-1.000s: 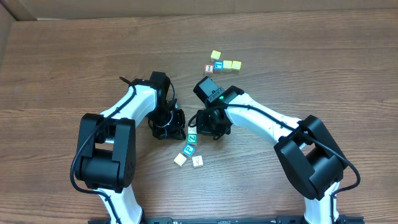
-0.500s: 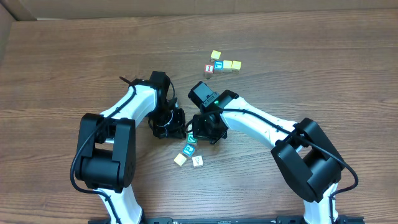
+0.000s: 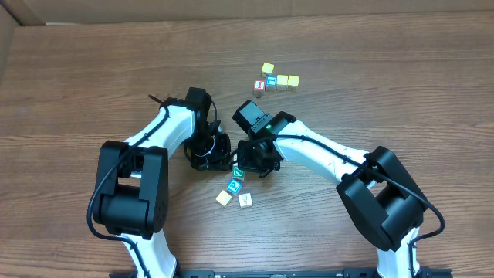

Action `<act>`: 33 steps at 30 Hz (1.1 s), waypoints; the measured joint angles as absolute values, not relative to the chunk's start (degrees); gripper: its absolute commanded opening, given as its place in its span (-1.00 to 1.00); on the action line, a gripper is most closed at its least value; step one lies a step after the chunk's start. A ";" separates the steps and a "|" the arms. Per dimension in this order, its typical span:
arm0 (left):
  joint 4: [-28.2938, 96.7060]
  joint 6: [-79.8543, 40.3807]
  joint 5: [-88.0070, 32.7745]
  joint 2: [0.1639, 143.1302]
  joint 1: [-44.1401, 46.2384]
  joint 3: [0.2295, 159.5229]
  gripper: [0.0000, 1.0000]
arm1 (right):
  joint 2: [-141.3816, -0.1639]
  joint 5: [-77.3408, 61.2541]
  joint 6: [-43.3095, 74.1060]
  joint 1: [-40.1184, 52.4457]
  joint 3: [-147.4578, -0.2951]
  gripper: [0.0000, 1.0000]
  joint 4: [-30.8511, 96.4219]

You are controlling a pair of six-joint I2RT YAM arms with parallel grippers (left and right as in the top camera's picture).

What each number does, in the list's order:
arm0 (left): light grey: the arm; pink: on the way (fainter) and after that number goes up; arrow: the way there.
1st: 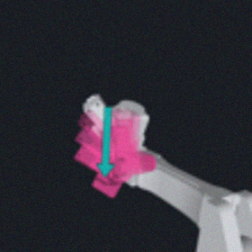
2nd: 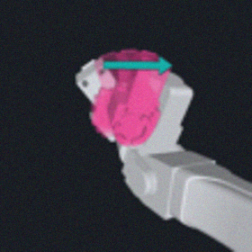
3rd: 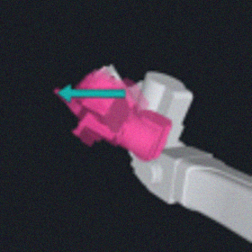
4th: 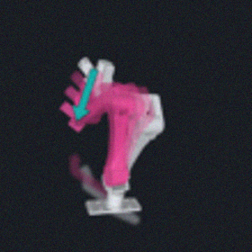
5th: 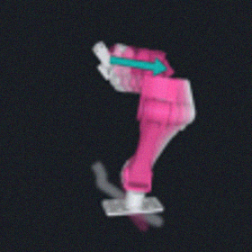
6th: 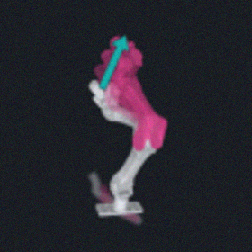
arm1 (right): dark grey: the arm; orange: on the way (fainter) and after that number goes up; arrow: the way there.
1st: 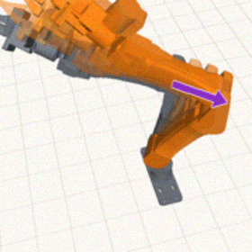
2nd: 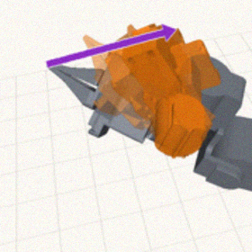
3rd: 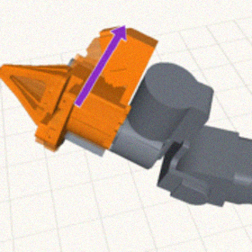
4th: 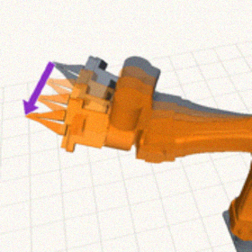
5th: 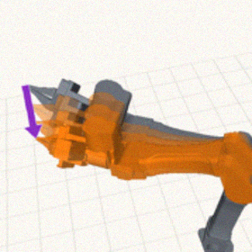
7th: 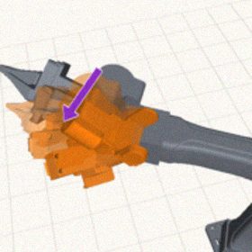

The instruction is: Flip 5 blocks

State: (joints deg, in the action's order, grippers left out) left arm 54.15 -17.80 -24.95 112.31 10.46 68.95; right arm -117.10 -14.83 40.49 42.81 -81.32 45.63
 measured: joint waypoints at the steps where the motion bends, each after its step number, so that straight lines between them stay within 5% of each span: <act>1: 54.15 -17.80 -25.04 112.31 10.46 68.95 -0.91 | -117.10 -14.83 40.51 42.81 -81.32 -0.92 45.60; 33: 52.66 -17.80 -25.91 112.31 10.41 68.95 -0.92 | -117.10 -15.03 40.47 42.78 -81.30 -0.92 44.84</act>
